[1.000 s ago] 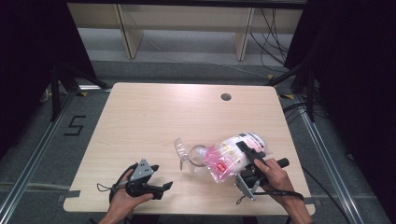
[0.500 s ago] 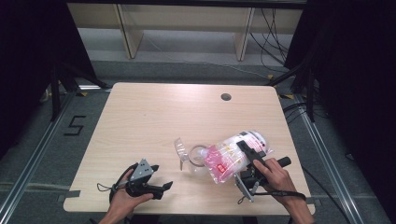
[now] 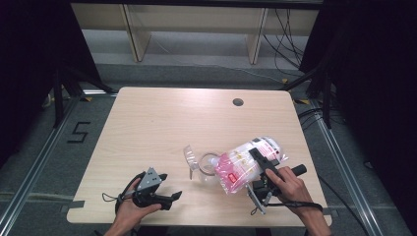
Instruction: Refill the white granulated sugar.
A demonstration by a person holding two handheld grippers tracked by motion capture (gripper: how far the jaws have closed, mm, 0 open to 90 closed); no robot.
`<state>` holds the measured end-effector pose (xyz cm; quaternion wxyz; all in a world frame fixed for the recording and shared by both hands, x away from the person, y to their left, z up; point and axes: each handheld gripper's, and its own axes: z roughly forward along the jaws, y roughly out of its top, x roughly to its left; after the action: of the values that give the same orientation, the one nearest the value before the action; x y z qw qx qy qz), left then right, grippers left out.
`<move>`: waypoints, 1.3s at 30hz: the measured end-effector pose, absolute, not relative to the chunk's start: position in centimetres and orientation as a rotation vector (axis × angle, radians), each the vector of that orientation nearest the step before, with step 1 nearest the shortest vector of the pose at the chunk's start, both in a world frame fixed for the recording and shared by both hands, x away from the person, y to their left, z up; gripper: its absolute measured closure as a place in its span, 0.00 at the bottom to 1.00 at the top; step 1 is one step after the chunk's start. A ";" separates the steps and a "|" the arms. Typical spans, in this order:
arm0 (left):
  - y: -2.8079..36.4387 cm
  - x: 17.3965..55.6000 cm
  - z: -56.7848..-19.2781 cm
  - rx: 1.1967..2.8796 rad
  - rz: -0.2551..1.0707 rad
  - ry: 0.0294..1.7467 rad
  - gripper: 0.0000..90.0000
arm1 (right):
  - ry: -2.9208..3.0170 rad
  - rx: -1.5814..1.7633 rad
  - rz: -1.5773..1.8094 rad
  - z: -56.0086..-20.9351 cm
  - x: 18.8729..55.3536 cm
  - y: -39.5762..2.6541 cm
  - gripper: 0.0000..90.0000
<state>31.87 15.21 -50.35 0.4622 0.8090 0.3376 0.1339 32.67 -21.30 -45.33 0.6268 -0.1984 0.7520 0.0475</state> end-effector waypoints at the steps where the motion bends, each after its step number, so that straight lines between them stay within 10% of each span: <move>1: 15.2 31.9 -50.3 1.989 0.330 0.829 0.20 | 1.709 -0.464 0.129 -45.4 32.8 -21.3 0.59; 39: 15.2 31.8 -50.4 1.991 0.325 0.835 0.20 | 1.660 -0.549 0.000 -44.8 32.6 -21.1 0.62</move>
<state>31.84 15.20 -50.36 0.4610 0.8092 0.3394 0.1321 32.59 -21.10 -44.82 0.6416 -0.2407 0.7283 -0.0001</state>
